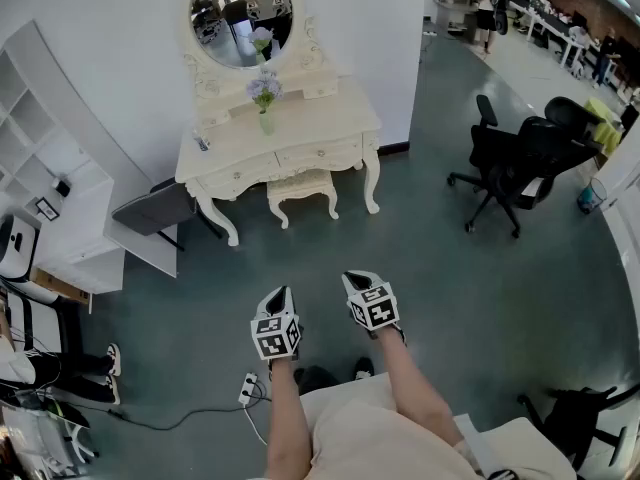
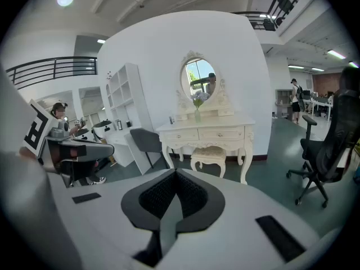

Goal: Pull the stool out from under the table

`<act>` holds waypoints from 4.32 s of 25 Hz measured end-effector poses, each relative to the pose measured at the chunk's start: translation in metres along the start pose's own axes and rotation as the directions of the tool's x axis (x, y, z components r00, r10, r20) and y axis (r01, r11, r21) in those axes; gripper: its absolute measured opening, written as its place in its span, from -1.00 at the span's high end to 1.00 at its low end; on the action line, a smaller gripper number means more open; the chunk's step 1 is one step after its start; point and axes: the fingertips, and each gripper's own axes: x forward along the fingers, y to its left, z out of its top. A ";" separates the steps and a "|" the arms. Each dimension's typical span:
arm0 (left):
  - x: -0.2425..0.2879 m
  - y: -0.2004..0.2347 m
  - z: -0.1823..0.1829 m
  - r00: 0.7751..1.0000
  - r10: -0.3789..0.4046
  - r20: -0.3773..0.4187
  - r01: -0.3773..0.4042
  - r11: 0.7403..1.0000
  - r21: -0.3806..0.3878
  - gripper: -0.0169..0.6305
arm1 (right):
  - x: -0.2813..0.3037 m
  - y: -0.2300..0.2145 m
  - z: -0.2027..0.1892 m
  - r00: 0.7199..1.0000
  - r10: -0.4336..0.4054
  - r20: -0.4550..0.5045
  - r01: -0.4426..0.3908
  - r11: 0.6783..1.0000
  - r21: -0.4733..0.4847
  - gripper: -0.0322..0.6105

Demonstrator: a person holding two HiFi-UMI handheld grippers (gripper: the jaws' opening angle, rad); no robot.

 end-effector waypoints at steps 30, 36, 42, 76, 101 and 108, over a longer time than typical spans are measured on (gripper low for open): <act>0.089 0.063 0.055 0.989 -0.148 -0.011 0.148 0.989 0.008 0.90 | 0.078 -0.013 0.041 0.997 -0.058 -0.057 0.063 0.995 0.076 0.76; 0.117 0.075 0.057 0.964 -0.261 -0.059 0.264 0.964 0.041 0.90 | 0.103 -0.013 0.045 0.988 -0.137 -0.070 0.147 0.975 0.167 0.76; 0.130 0.125 0.065 0.953 -0.291 -0.083 0.296 0.954 0.052 0.90 | 0.154 0.017 0.052 0.986 -0.142 -0.083 0.155 0.970 0.186 0.76; 0.198 0.179 0.095 0.939 -0.330 -0.094 0.334 0.942 0.027 0.90 | 0.226 0.000 0.098 0.976 -0.187 -0.108 0.200 0.971 0.129 0.76; 0.356 0.151 0.207 0.964 -0.260 -0.053 0.264 0.960 0.095 0.90 | 0.292 -0.172 0.210 0.978 -0.208 0.031 0.198 0.961 0.193 0.76; 0.367 0.157 0.190 0.980 -0.188 -0.069 0.196 0.970 0.141 0.91 | 0.292 -0.200 0.197 0.967 -0.253 0.041 0.239 0.947 0.214 0.76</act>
